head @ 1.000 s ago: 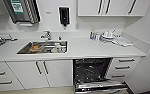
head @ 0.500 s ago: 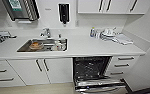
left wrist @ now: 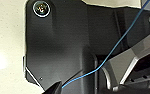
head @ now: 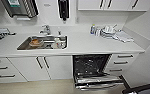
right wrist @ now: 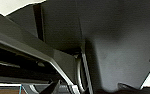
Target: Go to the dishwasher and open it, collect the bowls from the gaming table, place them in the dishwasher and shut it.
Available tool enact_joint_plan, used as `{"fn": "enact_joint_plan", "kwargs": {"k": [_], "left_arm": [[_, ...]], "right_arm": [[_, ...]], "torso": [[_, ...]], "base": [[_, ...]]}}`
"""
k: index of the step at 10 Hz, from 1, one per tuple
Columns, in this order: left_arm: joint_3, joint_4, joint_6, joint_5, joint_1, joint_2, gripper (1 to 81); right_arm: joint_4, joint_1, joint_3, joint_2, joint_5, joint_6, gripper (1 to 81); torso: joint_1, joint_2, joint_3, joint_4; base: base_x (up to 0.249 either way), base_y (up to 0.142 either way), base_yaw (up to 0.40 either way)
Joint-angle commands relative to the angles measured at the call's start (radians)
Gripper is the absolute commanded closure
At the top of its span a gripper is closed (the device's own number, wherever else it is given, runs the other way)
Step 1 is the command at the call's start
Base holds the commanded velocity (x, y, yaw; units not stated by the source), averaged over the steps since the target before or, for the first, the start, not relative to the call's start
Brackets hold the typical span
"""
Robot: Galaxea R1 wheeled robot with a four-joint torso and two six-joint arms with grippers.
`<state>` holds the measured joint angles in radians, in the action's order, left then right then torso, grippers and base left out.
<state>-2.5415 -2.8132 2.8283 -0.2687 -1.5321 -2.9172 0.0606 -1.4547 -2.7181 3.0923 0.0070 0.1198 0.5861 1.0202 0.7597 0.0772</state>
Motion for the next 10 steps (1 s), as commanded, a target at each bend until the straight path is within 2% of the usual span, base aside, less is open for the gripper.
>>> {"fn": "enact_joint_plan", "kwargs": {"k": [1, 4, 10], "left_arm": [[0.006, -0.067, 0.052, -0.058, 0.000, 0.004, 1.0], [0.004, -0.067, 0.052, -0.058, 0.002, 0.004, 1.0], [-0.005, -0.067, 0.052, -0.056, -0.004, -0.001, 1.0]], "right_arm": [[0.001, 0.009, 0.012, 0.005, -0.068, 0.000, 1.0], [-0.001, 0.004, 0.009, 0.004, -0.067, 0.000, 1.0], [0.001, 0.004, 0.009, 0.002, -0.067, -0.002, 1.0]], "torso": [[-0.063, -0.098, -0.070, 0.000], [-0.115, -0.180, -0.124, 0.000], [-0.248, -0.382, -0.318, 0.000]], "base": [[0.000, 0.000, 0.000], [0.000, 0.000, 0.000], [0.000, 0.000, 0.000]]}}
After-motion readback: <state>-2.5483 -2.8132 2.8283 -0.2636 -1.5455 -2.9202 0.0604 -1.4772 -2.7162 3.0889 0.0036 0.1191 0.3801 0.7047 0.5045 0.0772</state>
